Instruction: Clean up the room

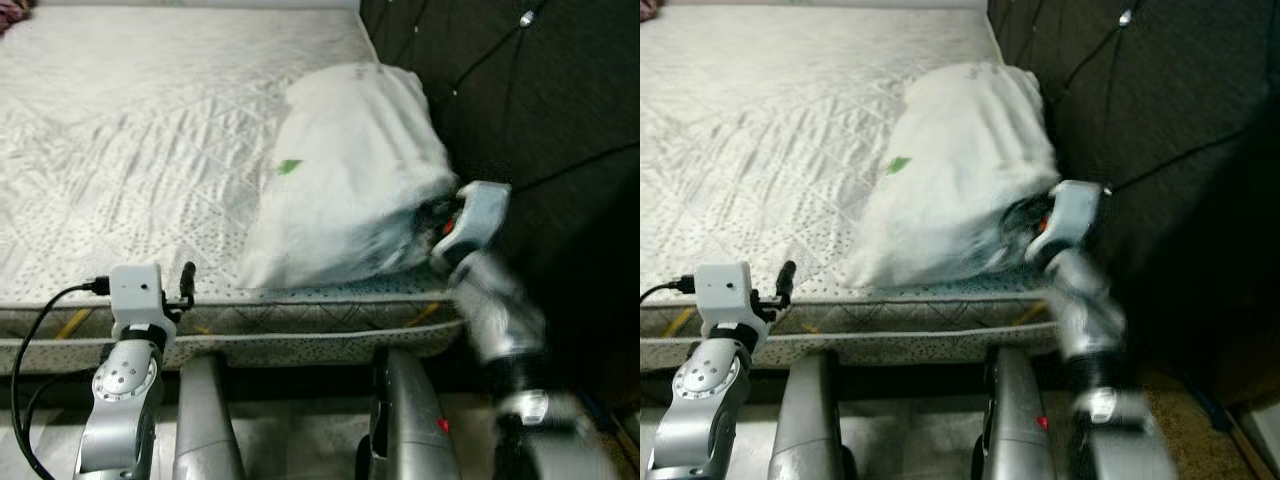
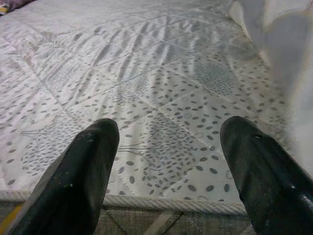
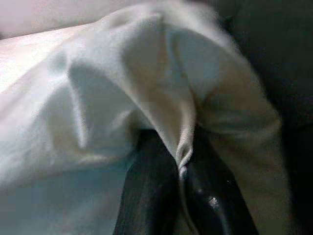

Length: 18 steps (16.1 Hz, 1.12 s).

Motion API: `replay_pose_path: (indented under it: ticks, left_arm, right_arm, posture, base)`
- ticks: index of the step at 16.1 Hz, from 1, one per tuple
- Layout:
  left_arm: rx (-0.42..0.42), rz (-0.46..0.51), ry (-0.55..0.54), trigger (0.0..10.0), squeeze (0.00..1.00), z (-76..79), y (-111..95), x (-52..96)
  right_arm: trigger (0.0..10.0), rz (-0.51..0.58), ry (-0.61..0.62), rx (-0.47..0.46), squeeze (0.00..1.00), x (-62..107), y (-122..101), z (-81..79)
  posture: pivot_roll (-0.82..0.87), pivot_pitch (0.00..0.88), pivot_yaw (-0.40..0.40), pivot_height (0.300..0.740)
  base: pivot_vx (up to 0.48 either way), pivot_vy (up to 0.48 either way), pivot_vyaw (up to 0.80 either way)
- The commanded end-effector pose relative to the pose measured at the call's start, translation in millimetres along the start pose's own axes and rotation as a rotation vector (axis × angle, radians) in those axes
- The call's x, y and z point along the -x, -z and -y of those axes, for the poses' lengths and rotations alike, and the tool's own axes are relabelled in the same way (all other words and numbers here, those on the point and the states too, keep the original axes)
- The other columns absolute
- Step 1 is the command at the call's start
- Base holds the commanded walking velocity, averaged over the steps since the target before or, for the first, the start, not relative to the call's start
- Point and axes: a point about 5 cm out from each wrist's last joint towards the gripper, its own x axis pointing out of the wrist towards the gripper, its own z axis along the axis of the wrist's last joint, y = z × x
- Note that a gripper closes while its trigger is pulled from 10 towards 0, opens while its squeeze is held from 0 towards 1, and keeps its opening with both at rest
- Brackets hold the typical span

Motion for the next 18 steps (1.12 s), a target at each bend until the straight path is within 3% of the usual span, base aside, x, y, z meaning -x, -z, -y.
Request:
replay_pose_path:
  ticks: [1,2,4,5,8,9,11,15,18]
  left_arm:
    - [0.003,0.000,0.007,10.0,0.00,0.8,-0.6,-0.3]
    - [0.004,0.003,-0.001,10.0,0.00,-1.0,-1.3,-0.2]
    - [0.003,0.002,-0.002,10.0,0.00,-1.6,-0.4,0.3]
    - [0.000,0.002,-0.001,10.0,0.00,-1.0,0.1,0.5]
    - [-0.003,0.004,0.001,10.0,0.00,-0.6,-1.0,-0.4]
    - [-0.003,0.005,0.001,10.0,0.00,-0.8,-1.1,-0.5]
    - [-0.004,0.005,-0.002,10.0,0.00,-2.5,-0.9,-0.6]
    - [-0.007,-0.002,0.006,10.0,0.00,-1.5,0.6,1.1]
    - [-0.012,-0.001,0.010,10.0,0.00,-2.7,-0.2,-0.8]
  right_arm:
    - [0.0,0.046,0.109,-0.008,0.00,-4.6,-14.6,18.8]
    - [0.0,0.105,0.242,0.020,0.00,-8.7,-38.8,48.2]
    - [0.0,0.170,0.353,0.045,0.00,-8.6,-63.7,73.9]
    - [0.0,0.223,0.446,0.075,0.00,-3.5,-84.3,94.7]
    - [0.0,0.261,0.549,0.124,0.00,10.8,-96.8,124.9]
    - [0.0,0.259,0.551,0.129,0.00,11.7,-95.5,127.4]
    - [0.0,0.173,0.482,0.193,0.00,21.1,-52.0,120.8]
    - [0.0,0.029,0.388,0.188,0.00,64.5,23.6,89.1]
    - [0.0,-0.005,0.330,0.186,0.00,82.8,43.7,72.4]
  posture:
    - [0.06,0.000,-0.034,0.509]
    - [0.06,0.000,-0.034,0.509]
    - [0.06,0.000,-0.034,0.509]
    - [0.06,0.000,-0.034,0.509]
    - [0.05,0.000,-0.030,0.509]
    - [0.05,0.000,-0.032,0.509]
    - [0.05,0.000,-0.035,0.509]
    - [0.04,0.000,-0.025,0.509]
    - [0.03,0.000,-0.023,0.509]
  base:
    - [0.000,0.000,0.00]
    - [0.000,0.000,0.00]
    - [0.000,0.000,0.00]
    - [0.000,0.000,0.00]
    - [0.000,0.000,0.00]
    - [0.000,0.000,0.00]
    - [0.000,0.000,0.00]
    - [0.000,0.000,0.00]
    - [0.000,0.000,0.00]
